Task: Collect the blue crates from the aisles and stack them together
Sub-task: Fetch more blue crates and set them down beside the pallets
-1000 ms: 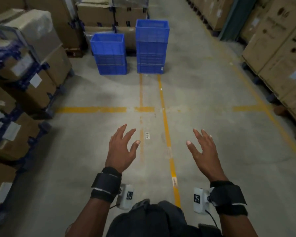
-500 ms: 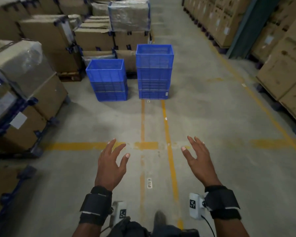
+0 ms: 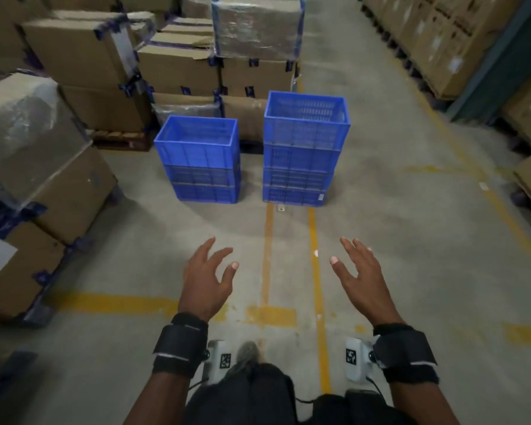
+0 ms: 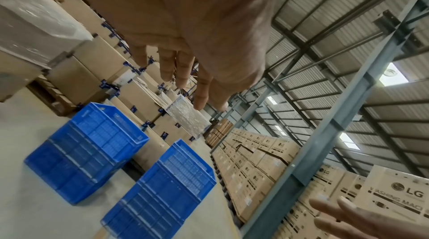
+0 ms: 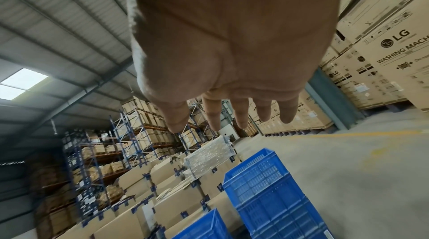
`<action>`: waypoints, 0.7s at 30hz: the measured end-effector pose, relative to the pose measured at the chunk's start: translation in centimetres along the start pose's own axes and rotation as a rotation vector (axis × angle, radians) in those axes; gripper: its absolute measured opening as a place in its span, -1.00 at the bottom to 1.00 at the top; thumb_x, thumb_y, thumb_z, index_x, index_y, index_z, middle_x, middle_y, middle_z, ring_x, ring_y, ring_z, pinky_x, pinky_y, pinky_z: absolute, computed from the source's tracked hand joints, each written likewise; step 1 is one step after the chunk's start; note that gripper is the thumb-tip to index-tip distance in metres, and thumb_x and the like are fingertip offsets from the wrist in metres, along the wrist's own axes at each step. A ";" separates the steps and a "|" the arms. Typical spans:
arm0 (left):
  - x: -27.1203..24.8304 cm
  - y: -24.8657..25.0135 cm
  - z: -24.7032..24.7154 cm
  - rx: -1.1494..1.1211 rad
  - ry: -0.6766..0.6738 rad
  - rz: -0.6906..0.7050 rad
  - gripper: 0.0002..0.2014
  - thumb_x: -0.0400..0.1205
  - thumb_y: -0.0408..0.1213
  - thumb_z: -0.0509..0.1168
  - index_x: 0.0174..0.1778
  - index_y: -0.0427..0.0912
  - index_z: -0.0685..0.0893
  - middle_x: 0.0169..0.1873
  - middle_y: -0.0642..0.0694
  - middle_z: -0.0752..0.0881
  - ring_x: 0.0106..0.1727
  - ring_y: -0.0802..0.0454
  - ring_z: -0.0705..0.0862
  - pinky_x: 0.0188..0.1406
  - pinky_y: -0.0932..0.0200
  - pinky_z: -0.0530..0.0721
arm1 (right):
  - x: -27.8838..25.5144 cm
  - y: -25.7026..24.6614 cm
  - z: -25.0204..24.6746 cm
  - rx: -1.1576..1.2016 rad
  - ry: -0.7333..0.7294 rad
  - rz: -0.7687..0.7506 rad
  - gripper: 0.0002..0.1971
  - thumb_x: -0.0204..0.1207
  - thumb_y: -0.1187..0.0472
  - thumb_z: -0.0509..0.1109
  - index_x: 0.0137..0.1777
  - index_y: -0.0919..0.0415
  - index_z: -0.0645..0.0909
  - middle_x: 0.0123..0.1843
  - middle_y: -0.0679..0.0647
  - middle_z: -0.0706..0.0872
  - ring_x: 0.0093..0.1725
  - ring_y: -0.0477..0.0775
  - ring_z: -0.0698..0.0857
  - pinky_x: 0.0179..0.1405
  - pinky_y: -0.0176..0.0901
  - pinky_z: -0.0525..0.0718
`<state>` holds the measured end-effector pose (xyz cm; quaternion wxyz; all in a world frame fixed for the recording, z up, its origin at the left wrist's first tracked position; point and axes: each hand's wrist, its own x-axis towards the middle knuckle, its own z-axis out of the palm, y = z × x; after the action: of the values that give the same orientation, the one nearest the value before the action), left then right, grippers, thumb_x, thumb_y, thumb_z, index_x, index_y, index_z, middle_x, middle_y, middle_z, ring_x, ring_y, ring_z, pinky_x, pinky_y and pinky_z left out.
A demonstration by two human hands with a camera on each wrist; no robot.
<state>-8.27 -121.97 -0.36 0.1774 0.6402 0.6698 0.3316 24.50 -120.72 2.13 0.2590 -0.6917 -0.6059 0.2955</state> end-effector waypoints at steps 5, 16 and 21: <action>16.8 1.9 2.5 0.015 -0.080 0.153 -0.55 0.62 0.19 0.20 0.30 0.08 0.74 0.57 -0.13 0.51 0.55 -0.19 0.49 0.52 -0.29 0.45 | 11.4 -2.4 -1.2 0.039 0.126 0.050 -0.40 0.67 -0.19 0.30 0.69 -0.23 0.31 0.78 -0.10 0.19 0.78 -0.02 0.01 0.72 0.00 0.04; 44.5 2.0 12.5 0.057 -0.135 0.220 -0.55 0.62 0.19 0.21 0.29 0.06 0.76 0.57 -0.15 0.51 0.52 -0.20 0.52 0.49 -0.23 0.47 | 41.0 -0.3 -0.9 0.013 0.157 0.057 -0.37 0.65 -0.18 0.33 0.70 -0.14 0.33 0.78 0.00 0.20 0.78 0.09 0.04 0.72 0.00 0.03; 55.1 1.9 15.9 0.083 -0.064 0.174 -0.54 0.60 0.17 0.23 0.29 0.03 0.76 0.55 -0.16 0.52 0.42 -0.25 0.60 0.40 -0.29 0.54 | 54.9 -0.5 -2.2 -0.013 0.132 -0.020 -0.33 0.62 -0.26 0.32 0.70 -0.10 0.35 0.76 0.05 0.25 0.77 0.12 0.11 0.70 -0.06 0.04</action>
<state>-2.77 -64.86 -0.19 0.1427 0.7130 0.6189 0.2971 30.80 -66.22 -1.23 0.2967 -0.7053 -0.5963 0.2427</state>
